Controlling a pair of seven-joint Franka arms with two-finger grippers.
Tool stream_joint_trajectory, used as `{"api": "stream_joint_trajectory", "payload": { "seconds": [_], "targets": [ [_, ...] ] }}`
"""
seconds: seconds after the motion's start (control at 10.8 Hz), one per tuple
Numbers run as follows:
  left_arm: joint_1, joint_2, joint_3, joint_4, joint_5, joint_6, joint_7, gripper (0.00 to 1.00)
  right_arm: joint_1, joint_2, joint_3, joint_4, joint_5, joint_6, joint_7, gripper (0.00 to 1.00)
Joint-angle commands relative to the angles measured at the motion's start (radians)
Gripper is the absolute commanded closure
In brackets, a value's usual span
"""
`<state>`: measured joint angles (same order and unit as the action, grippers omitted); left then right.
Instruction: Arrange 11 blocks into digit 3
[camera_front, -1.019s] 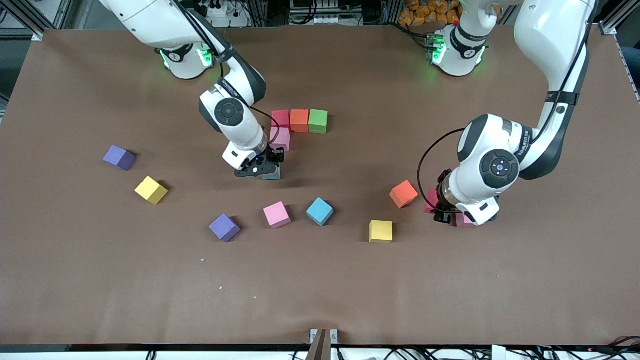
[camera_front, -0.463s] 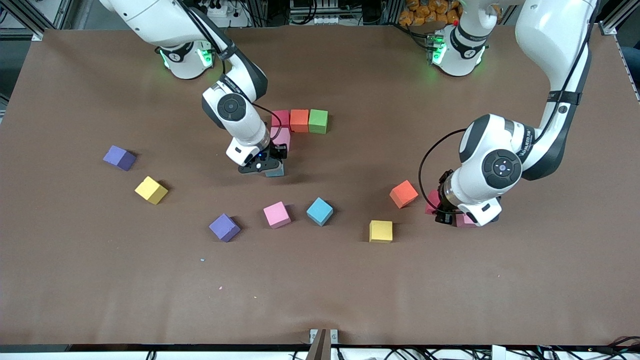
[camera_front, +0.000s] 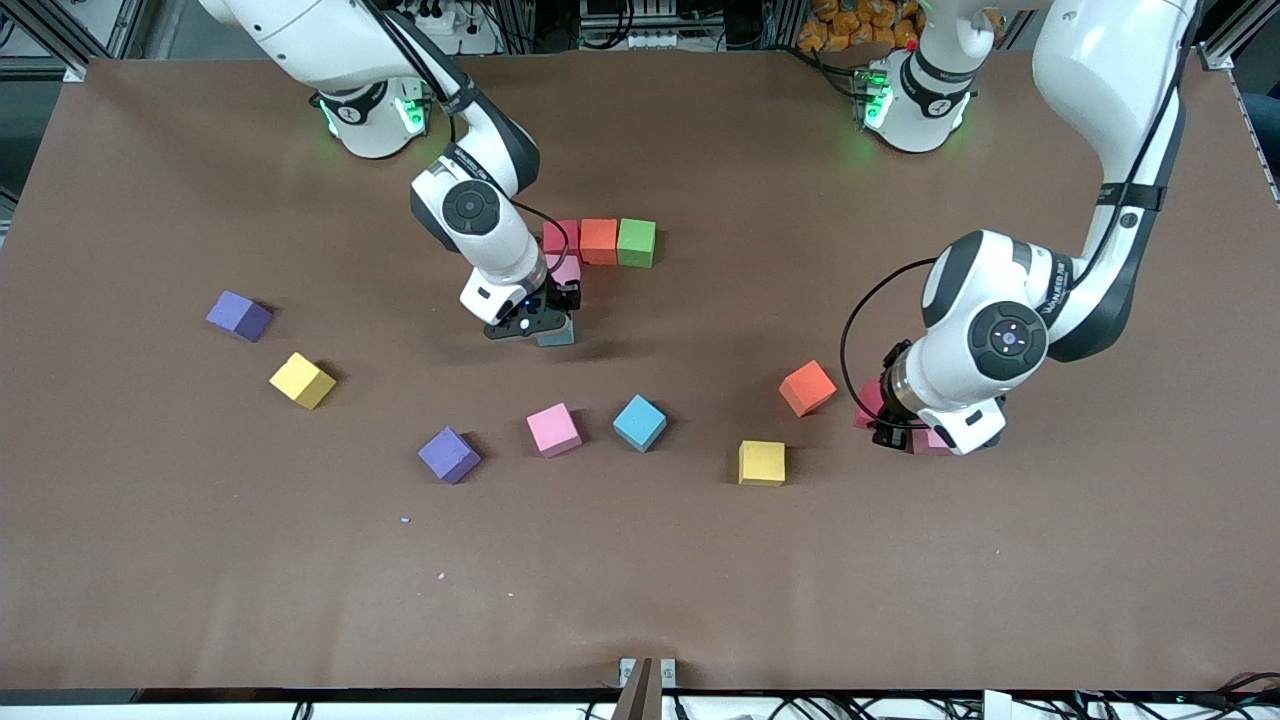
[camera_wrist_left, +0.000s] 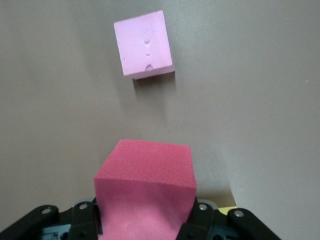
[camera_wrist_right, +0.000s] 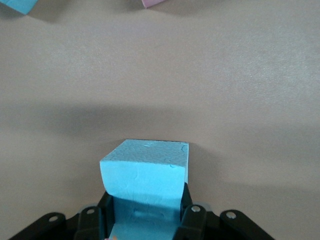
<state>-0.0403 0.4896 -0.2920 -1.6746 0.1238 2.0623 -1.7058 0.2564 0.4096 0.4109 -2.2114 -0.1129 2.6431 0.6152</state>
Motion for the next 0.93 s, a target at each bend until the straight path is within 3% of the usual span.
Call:
{"api": "stream_joint_trajectory", "payload": {
  "seconds": [0.0,0.83],
  "targets": [
    [0.023,0.006,-0.006,0.012,0.016,-0.017,0.06,0.94,-0.009,-0.032,0.011,-0.04,-0.002,0.012,0.018,0.86],
    [-0.029,0.041,-0.015,0.024,-0.024,-0.016,-0.029,0.94,-0.009,-0.034,0.023,-0.062,-0.002,0.032,0.029,0.86]
  ]
}}
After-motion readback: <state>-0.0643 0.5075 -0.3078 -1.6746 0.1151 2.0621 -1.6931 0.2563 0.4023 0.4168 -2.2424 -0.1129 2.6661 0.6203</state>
